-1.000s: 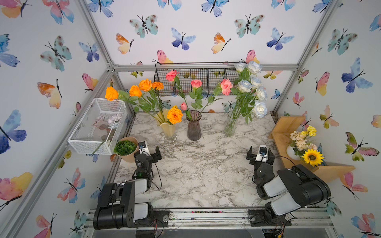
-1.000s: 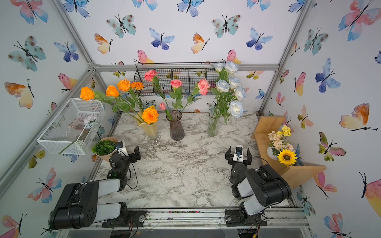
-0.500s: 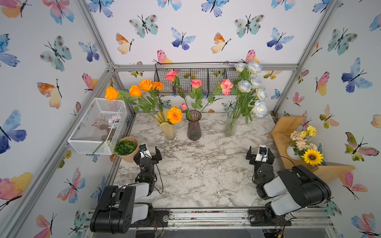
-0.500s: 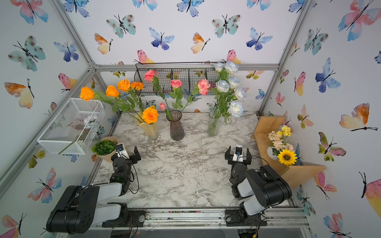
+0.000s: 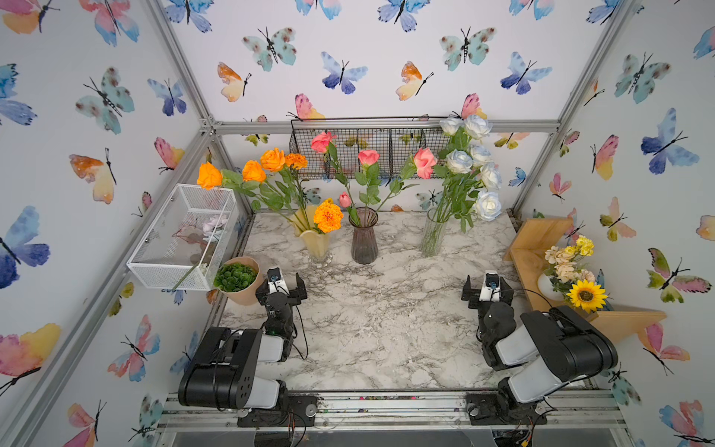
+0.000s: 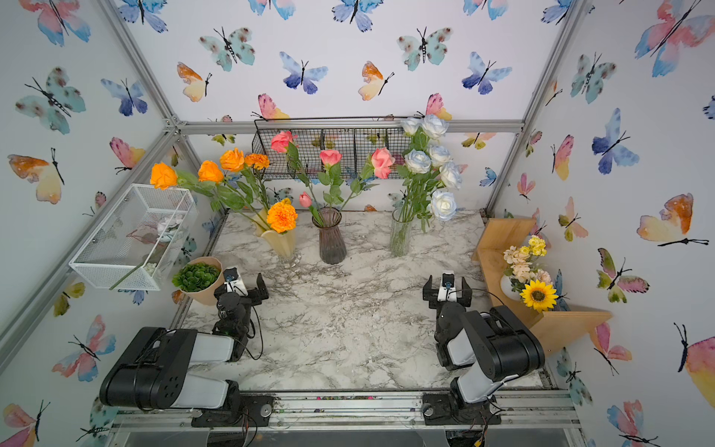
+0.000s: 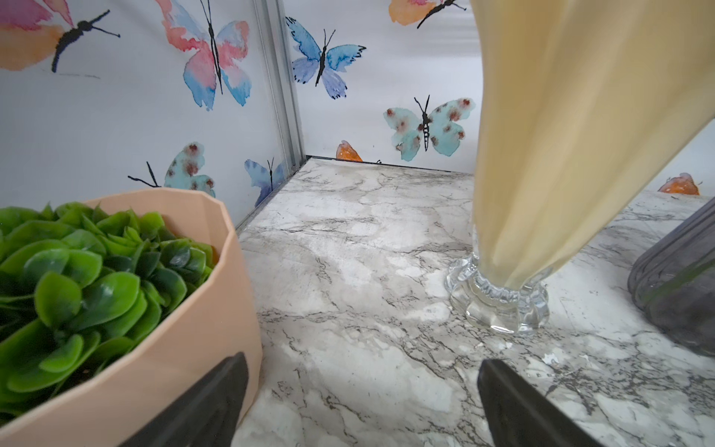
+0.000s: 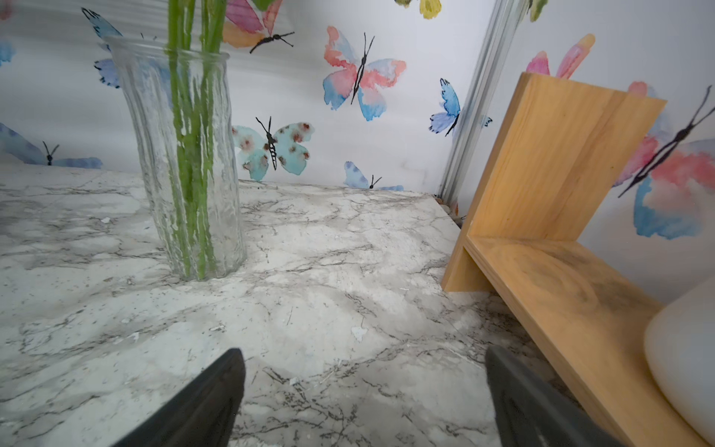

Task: Arrange the flowers in different vases according to their colors
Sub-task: Reset both arms

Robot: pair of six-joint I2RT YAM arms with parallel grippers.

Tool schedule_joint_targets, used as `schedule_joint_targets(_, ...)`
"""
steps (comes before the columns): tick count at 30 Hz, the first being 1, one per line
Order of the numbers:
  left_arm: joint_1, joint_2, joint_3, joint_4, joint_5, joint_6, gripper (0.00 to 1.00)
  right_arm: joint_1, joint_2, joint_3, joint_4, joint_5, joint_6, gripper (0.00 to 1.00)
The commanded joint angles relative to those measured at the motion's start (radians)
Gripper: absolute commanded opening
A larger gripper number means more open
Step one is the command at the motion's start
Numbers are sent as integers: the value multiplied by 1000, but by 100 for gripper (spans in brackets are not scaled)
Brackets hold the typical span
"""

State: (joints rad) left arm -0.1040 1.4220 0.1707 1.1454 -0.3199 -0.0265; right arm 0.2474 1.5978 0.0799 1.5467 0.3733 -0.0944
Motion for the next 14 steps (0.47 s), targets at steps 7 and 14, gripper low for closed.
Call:
schedule_joint_targets(7, 9, -12, 17, -26, 22, 0, 99, -3, -10, 11, -17, -28, 14, 99)
schedule_joint_targets(14, 10, -15, 13, -21, 23, -2, 99, -3, -10, 1, 1, -27, 14, 99)
